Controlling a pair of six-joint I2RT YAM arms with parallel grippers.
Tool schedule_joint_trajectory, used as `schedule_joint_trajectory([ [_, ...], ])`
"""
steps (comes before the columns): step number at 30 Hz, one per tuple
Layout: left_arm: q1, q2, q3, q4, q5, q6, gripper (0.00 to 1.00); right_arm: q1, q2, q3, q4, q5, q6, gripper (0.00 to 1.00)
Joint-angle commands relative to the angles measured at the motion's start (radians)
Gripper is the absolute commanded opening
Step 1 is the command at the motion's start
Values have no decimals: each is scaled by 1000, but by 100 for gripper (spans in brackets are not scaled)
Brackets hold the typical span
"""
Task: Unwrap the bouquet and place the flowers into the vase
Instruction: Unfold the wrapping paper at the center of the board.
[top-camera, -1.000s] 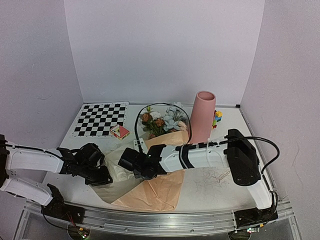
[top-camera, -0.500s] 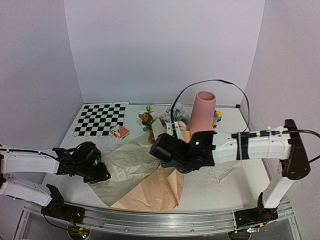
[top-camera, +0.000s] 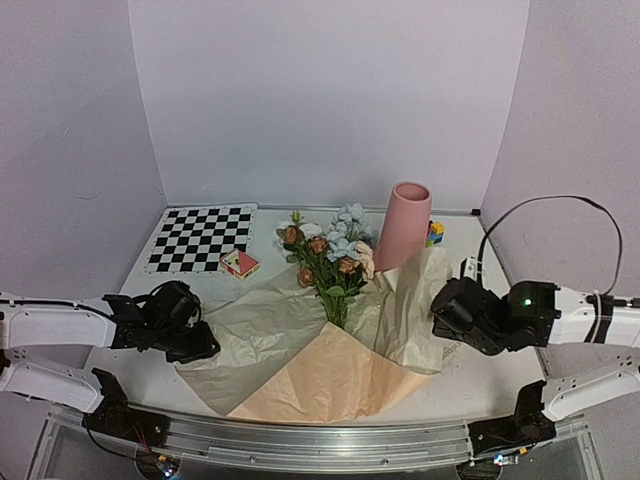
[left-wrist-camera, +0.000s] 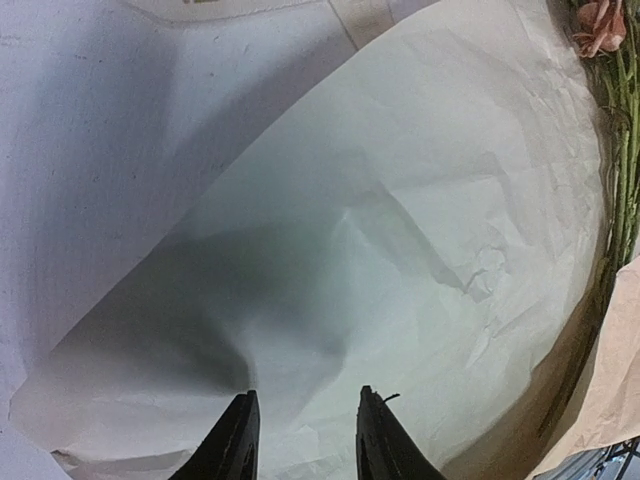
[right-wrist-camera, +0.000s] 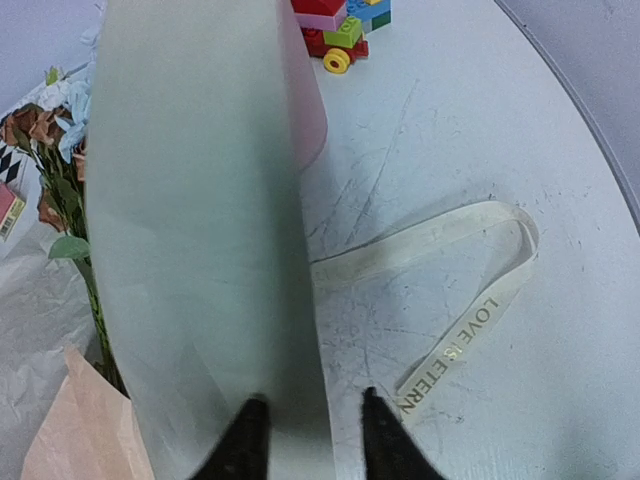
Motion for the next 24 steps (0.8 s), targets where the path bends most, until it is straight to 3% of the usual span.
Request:
schedule_joint_trajectory([
  [1,0,0,80,-4,-23,31,35,-5,-128,-95,-65,11,127,51],
  [5,1,1,133,-4,-16,71,37,-6,-212,-86,-76,24,63,60],
  [9,-1,29,202,-3,-1,110,38,-6,-217,12,-170,83,19,79],
  [10,0,40,221,-3,2,119,38,-5,-210,44,-211,106,20,80],
  [13,0,72,270,-2,7,138,39,-6,-192,126,-265,141,-34,80],
  [16,0,108,315,0,5,151,39,-6,-141,197,-224,107,-193,75],
  [19,-1,159,364,4,8,162,39,-7,-16,281,-203,59,-326,73],
  [24,-2,235,427,22,19,166,38,-36,148,343,-146,-26,-404,66],
])
